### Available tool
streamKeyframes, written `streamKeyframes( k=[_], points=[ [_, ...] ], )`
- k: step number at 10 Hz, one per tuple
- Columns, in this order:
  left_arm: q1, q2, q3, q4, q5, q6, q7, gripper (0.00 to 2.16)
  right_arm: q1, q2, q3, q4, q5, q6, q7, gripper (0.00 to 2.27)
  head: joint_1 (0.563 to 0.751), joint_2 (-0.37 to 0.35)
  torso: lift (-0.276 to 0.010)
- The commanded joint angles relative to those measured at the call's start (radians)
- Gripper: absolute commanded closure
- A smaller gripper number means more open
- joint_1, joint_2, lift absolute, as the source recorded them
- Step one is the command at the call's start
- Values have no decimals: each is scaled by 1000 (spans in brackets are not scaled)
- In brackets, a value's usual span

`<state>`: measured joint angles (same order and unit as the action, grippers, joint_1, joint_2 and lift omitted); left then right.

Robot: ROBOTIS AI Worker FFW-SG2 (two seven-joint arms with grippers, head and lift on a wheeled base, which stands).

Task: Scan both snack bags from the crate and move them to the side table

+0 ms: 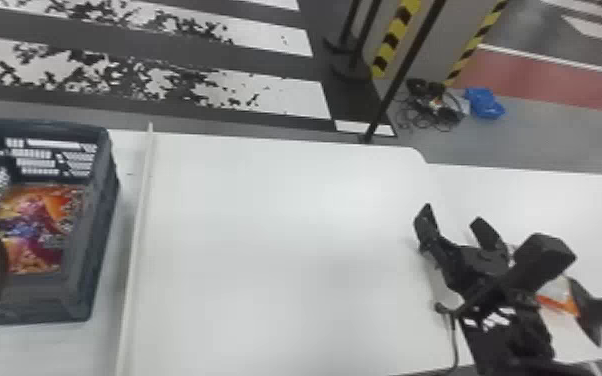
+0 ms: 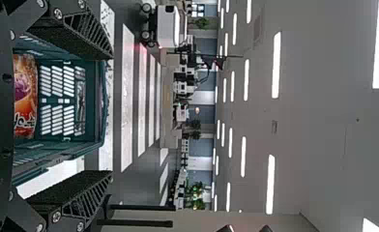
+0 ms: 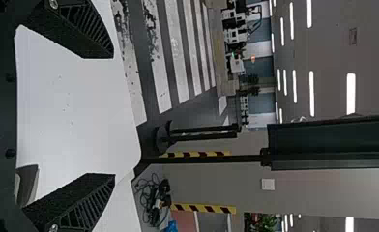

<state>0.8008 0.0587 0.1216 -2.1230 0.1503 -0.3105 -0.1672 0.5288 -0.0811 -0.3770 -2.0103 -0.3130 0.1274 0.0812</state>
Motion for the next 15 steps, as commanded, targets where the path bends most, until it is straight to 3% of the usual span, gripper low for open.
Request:
streamKeyframes(
  k=[1, 5, 7, 12, 13, 15],
  points=[
    [0, 0, 0, 0, 0, 0, 0, 161, 43, 20, 73, -4, 57, -107, -1, 53, 695, -248, -75],
    [-11, -5, -14, 18, -8, 3, 0, 161, 111, 50, 265, 24, 201, -278, -57, 53, 695, -123, -75],
    [-14, -7, -17, 26, -11, 6, 0, 161, 151, 50, 342, 58, 212, -349, -101, 53, 695, -56, -75],
    [-26, -8, -37, 35, -28, 18, -3, 161, 172, 49, 414, 82, 253, -462, -140, 39, 695, 10, -75],
    [-23, -8, -33, 18, -20, 34, -6, 157, 174, 47, 417, 84, 253, -462, -140, 39, 695, 18, -75],
    [-25, -7, 1, -74, -8, 178, -15, 161, 174, 41, 423, 91, 255, -459, -140, 43, 695, 27, -75]
  ],
)
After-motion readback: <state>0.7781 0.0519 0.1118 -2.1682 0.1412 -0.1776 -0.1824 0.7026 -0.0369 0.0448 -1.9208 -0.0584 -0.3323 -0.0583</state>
